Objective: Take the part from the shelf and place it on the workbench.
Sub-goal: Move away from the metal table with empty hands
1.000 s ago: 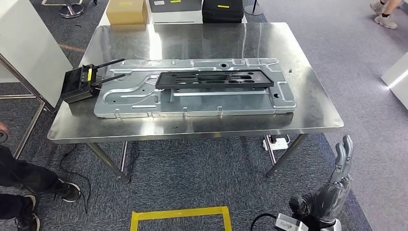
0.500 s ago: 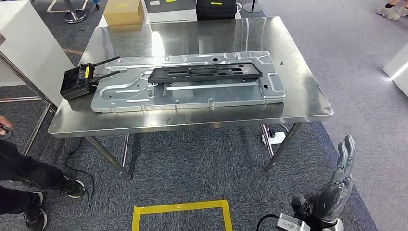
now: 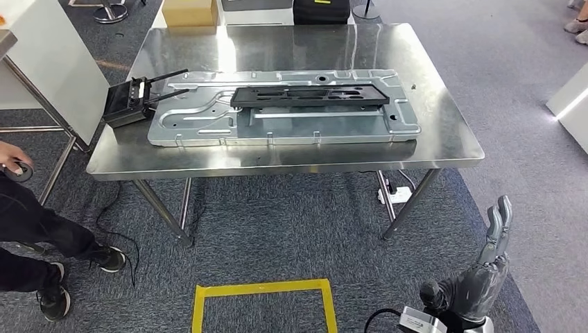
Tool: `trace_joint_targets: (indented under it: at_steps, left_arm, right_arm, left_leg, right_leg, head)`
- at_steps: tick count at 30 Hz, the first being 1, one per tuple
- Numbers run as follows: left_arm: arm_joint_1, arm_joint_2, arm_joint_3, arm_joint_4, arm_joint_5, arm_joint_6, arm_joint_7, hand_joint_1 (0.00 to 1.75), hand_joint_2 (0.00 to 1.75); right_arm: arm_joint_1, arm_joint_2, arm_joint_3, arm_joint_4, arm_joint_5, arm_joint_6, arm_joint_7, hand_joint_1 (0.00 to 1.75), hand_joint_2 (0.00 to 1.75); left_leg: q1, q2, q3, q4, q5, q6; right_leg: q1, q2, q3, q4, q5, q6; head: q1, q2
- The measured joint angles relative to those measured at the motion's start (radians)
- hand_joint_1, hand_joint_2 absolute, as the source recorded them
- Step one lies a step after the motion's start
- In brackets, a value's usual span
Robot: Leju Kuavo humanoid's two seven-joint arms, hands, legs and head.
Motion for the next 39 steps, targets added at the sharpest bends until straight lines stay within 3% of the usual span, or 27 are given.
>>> trace_joint_targets:
  at_steps: [1,2,5,6,8,10,11,13,15,16,17,18,20,22,25,26,28,30,31,32,33,36,37,39]
  left_arm:
    - [0.0,0.0,0.0,0.0,0.0,0.0,0.003,0.0,0.0]
    - [0.001,0.001,0.0,0.0,0.0,0.0,0.005,0.0,0.0]
    - [0.001,0.002,0.001,0.0,0.0,-0.001,0.007,0.0,0.0]
    - [0.0,0.002,0.001,0.0,0.0,-0.001,0.008,0.0,0.0]
    - [-0.001,0.002,0.001,0.0,0.0,-0.001,0.009,0.0,0.0]
    - [-0.001,0.003,0.001,0.0,0.0,-0.001,0.009,0.0,0.0]
    - [-0.001,0.003,0.001,0.0,0.0,0.0,0.01,0.0,0.0]
    - [0.0,0.004,0.001,0.0,0.0,0.002,0.01,0.0,0.0]
    - [0.0,0.004,0.001,0.0,0.0,0.003,0.011,0.0,0.0]
    - [0.001,0.004,0.001,0.0,0.0,0.004,0.013,0.0,0.0]
    - [0.001,0.004,0.001,0.0,0.0,0.004,0.016,0.0,0.0]
    - [0.001,0.005,0.001,0.0,0.0,0.003,0.019,0.0,0.0]
    - [-0.001,0.005,0.001,0.0,0.0,0.003,0.024,0.0,0.0]
    - [-0.004,0.005,0.001,0.0,0.0,0.004,0.027,0.0,0.0]
    - [-0.003,0.005,0.002,0.0,0.0,0.004,0.028,0.0,0.0]
    - [-0.003,0.004,0.002,0.0,0.0,0.009,0.033,0.0,0.0]
    - [-0.003,-0.004,0.002,0.0,0.0,0.052,0.066,0.0,0.0]
    - [-0.002,-0.018,0.002,0.0,-0.001,0.109,0.107,0.0,0.0]
    - [-0.001,-0.024,0.002,-0.001,-0.001,0.124,0.117,0.0,0.0]
    - [0.0,-0.029,0.002,-0.001,-0.001,0.124,0.117,0.0,0.0]
    - [0.0,-0.032,0.002,0.0,-0.001,0.11,0.107,0.0,0.0]
    - [-0.001,-0.03,0.003,0.0,-0.001,0.035,0.045,0.0,0.0]
    - [-0.001,-0.025,0.004,0.0,-0.001,0.02,0.03,0.0,0.0]
    - [-0.001,-0.019,0.006,0.0,0.0,0.01,0.02,0.0,0.0]
  right_arm:
    - [0.0,0.0,-0.001,0.0,-0.001,0.0,0.0,0.0,0.0]
    - [0.0,0.0,-0.003,0.0,-0.002,0.0,0.0,0.0,0.0]
    - [-0.002,0.0,-0.004,0.0,-0.003,0.0,0.0,0.0,0.0]
    - [-0.003,0.0,-0.004,0.0,-0.003,0.0,0.0,0.0,0.0]
    - [-0.004,0.0,-0.004,0.0,-0.003,0.0,0.001,0.0,0.0]
    - [-0.006,-0.001,-0.004,0.0,-0.003,0.0,0.002,0.0,0.0]
    - [-0.007,-0.001,-0.005,0.0,-0.003,0.0,0.002,0.0,0.0]
    - [-0.008,0.0,-0.005,0.0,-0.004,0.0,0.001,0.0,0.0]
    - [-0.008,0.0,-0.005,0.0,-0.006,0.0,0.0,0.0,0.0]
    - [-0.008,0.0,-0.005,0.001,-0.007,0.0,0.0,0.0,0.0]
    - [-0.008,0.0,-0.006,0.001,-0.009,0.0,0.0,0.0,0.0]
    - [-0.008,0.0,-0.006,0.001,-0.011,0.0,-0.001,0.0,0.0]
    - [-0.008,0.0,-0.008,0.001,-0.015,0.0,-0.002,0.0,0.0]
    - [-0.009,0.001,-0.01,0.001,-0.017,0.0,-0.005,0.0,0.0]
    - [-0.008,0.003,-0.012,0.001,-0.018,0.0,-0.009,0.0,0.0]
    - [-0.008,0.003,-0.013,0.001,-0.018,0.0,-0.01,0.0,0.0]
    - [-0.005,0.004,-0.018,0.0,-0.019,0.0,-0.009,0.0,0.0]
    - [-0.001,0.004,-0.025,0.0,-0.02,0.0,-0.008,0.0,0.0]
    - [0.001,0.004,-0.028,0.0,-0.021,0.0,-0.007,0.0,0.0]
    - [0.003,0.004,-0.03,0.0,-0.022,0.0,-0.007,0.0,0.0]
    - [0.003,0.004,-0.032,0.0,-0.023,0.0,-0.008,0.0,0.0]
    - [0.002,0.005,-0.033,0.0,-0.019,0.0,-0.01,0.0,0.0]
    - [0.002,0.005,-0.033,0.0,-0.016,0.0,-0.009,0.0,0.0]
    - [0.005,0.007,-0.033,0.0,-0.014,0.0,-0.005,0.0,0.0]
  left_leg:
    - [-0.001,0.0,-0.01,0.004,0.004,-0.001]
    - [-0.001,0.0,-0.018,0.009,0.007,-0.002]
    - [-0.002,-0.001,-0.035,0.023,0.013,-0.01]
    - [-0.003,-0.002,-0.039,0.027,0.016,-0.015]
    - [-0.005,-0.002,-0.041,0.027,0.023,-0.027]
    - [-0.004,-0.003,-0.045,0.03,0.023,-0.038]
    - [-0.004,-0.004,-0.053,0.046,0.006,-0.043]
    - [0.001,-0.006,-0.09,0.138,-0.068,-0.052]
    - [0.004,-0.006,-0.132,0.264,-0.142,-0.06]
    - [0.005,-0.006,-0.136,0.296,-0.156,-0.062]
    - [0.006,-0.006,-0.119,0.288,-0.149,-0.063]
    - [0.007,-0.006,-0.081,0.239,-0.127,-0.062]
    - [0.006,-0.006,0.012,0.093,-0.081,-0.056]
    - [0.002,-0.007,0.052,0.016,-0.065,-0.046]
    - [0.001,-0.006,0.043,0.01,-0.05,-0.027]
    - [0.003,-0.004,0.039,0.008,-0.042,-0.019]
    - [0.006,0.0,0.024,0.005,-0.025,-0.004]
    - [0.003,0.0,0.003,0.007,-0.011,0.002]
    - [0.002,0.0,-0.007,0.009,-0.005,0.001]
    - [0.002,0.0,-0.016,0.012,0.0,0.0]
    - [0.001,0.0,-0.024,0.014,0.004,-0.001]
    - [0.0,-0.001,-0.041,0.025,0.014,-0.011]
    - [0.0,-0.001,-0.043,0.027,0.018,-0.017]
    - [-0.001,-0.001,-0.046,0.026,0.027,-0.03]
  right_leg:
    - [0.0,0.0,0.0,0.023,-0.007,0.001]
    - [0.0,0.0,0.02,0.005,0.005,0.001]
    - [0.003,0.0,0.147,-0.197,0.072,-0.01]
    - [0.006,0.001,0.171,-0.242,0.082,-0.016]
    - [0.011,0.002,0.176,-0.26,0.09,-0.025]
    - [0.007,0.001,0.171,-0.267,0.103,-0.039]
    - [0.004,0.0,0.167,-0.271,0.112,-0.047]
    - [0.001,-0.003,0.152,-0.275,0.127,-0.057]
    - [0.002,-0.003,0.131,-0.271,0.139,-0.059]
    - [0.002,-0.004,0.121,-0.268,0.144,-0.058]
    - [0.002,-0.004,0.112,-0.265,0.149,-0.056]
    - [0.002,-0.003,0.104,-0.261,0.153,-0.053]
    - [0.003,-0.003,0.093,-0.253,0.159,-0.047]
    - [0.005,-0.004,0.087,-0.247,0.165,-0.037]
    - [0.005,-0.004,0.084,-0.247,0.175,-0.018]
    - [0.004,-0.002,0.077,-0.236,0.162,-0.012]
    - [0.001,0.002,0.044,-0.156,0.092,-0.003]
    - [-0.001,0.003,-0.002,-0.022,0.009,0.004]
    - [-0.001,0.003,-0.011,0.023,-0.009,0.005]
    - [-0.001,0.002,-0.002,0.033,-0.008,0.006]
    - [-0.001,0.002,0.028,-0.001,0.011,0.004]
    - [0.004,0.003,0.167,-0.213,0.073,-0.009]
    - [0.007,0.003,0.189,-0.252,0.081,-0.015]
    - [0.013,0.004,0.187,-0.264,0.09,-0.024]
  head:
    - [0.0,0.0]
    - [0.0,0.0]
    - [0.0,0.0]
    - [0.0,0.0]
    - [0.0,0.0]
    - [0.0,0.0]
    - [-0.001,0.0]
    - [-0.002,0.0]
    - [-0.002,0.0]
    - [-0.002,0.0]
    - [-0.002,0.0]
    - [-0.002,0.0]
    - [-0.002,0.0]
    - [-0.002,0.0]
    - [-0.001,0.0]
    - [-0.001,0.0]
    - [-0.001,0.0]
    - [-0.001,0.0]
    - [-0.001,0.0]
    - [-0.001,0.0]
    - [-0.001,0.0]
    - [-0.001,0.0]
    - [-0.001,0.0]
    - [-0.001,0.0]
